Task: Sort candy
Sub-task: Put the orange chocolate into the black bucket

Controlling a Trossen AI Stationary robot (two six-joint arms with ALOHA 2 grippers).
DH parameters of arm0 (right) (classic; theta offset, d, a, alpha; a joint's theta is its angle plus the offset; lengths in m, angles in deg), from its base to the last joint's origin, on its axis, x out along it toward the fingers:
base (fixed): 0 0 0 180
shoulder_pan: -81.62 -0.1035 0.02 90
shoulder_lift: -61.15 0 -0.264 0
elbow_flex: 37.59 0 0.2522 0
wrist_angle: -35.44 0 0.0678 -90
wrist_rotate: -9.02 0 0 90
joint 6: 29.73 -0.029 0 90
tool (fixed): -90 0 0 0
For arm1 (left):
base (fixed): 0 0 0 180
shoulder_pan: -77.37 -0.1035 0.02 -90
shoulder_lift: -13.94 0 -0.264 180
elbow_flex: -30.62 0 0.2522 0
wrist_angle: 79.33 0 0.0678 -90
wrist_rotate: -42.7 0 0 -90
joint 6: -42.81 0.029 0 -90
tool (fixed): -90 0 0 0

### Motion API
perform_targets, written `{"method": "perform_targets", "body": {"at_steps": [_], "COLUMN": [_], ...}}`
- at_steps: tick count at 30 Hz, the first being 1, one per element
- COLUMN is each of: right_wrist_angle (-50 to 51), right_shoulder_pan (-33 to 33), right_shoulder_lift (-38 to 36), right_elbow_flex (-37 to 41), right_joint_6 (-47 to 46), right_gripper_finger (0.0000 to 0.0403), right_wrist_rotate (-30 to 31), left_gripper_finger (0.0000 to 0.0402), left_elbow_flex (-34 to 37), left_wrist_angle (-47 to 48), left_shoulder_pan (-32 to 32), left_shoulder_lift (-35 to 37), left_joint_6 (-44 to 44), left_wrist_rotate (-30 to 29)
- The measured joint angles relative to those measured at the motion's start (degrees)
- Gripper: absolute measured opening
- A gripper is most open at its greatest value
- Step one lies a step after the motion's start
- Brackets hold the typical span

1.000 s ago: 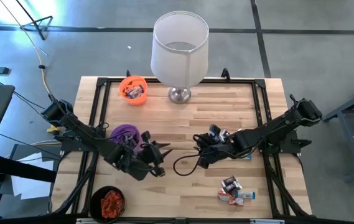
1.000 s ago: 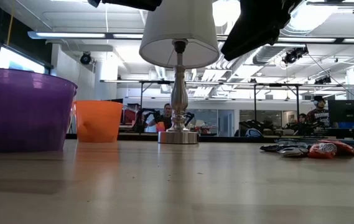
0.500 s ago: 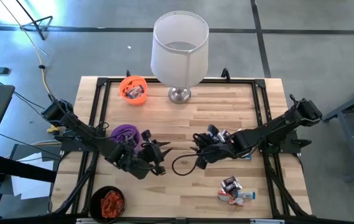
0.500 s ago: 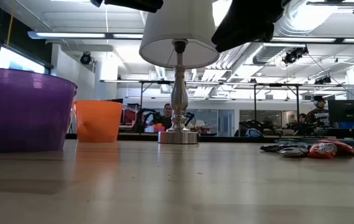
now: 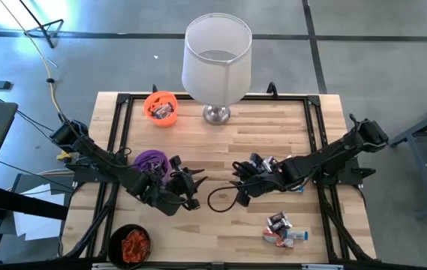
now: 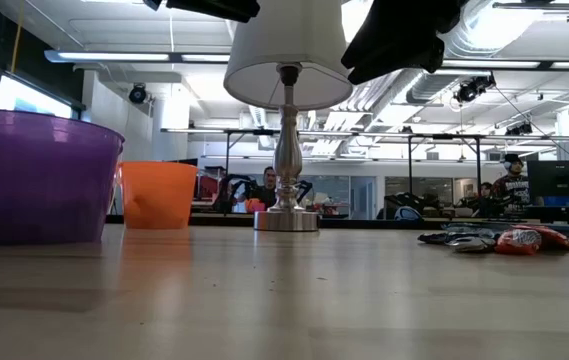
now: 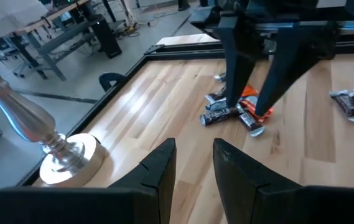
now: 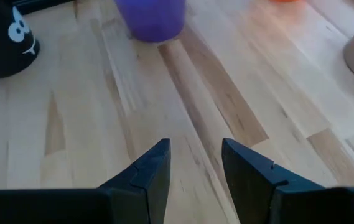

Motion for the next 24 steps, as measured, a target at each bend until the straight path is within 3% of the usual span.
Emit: {"method": "perform_targets", "body": {"at_steps": [3, 6, 12, 19, 24], "right_wrist_angle": [0.33, 0.33, 0.69, 0.66, -0.38], "right_shoulder_pan": [0.42, 1.69, 3.26, 3.28, 3.28], "right_shoulder_lift": [0.18, 0.16, 0.16, 0.16, 0.16], "right_elbow_flex": [0.0, 0.0, 0.0, 0.0, 0.0], "right_joint_6": [-6.73, -12.93, -7.24, -5.91, -6.37], "right_gripper_finger": [0.0142, 0.0142, 0.0142, 0.0142, 0.0142], "right_wrist_rotate": [0.85, -2.49, -12.14, -12.53, -16.02], "left_gripper_finger": [0.0094, 0.0094, 0.0094, 0.0094, 0.0094], "left_elbow_flex": [0.0, 0.0, 0.0, 0.0, 0.0], "left_wrist_angle": [-0.02, -0.01, 0.0, 0.17, 0.2], "left_shoulder_pan": [-0.5, -1.22, -2.29, -2.54, -3.56], "left_shoulder_lift": [0.0, 0.0, 0.0, 0.0, 0.0], "left_joint_6": [0.65, 0.67, 0.65, 0.59, -0.5], "left_wrist_rotate": [-0.14, 0.6, 2.64, 1.97, 2.55]}}
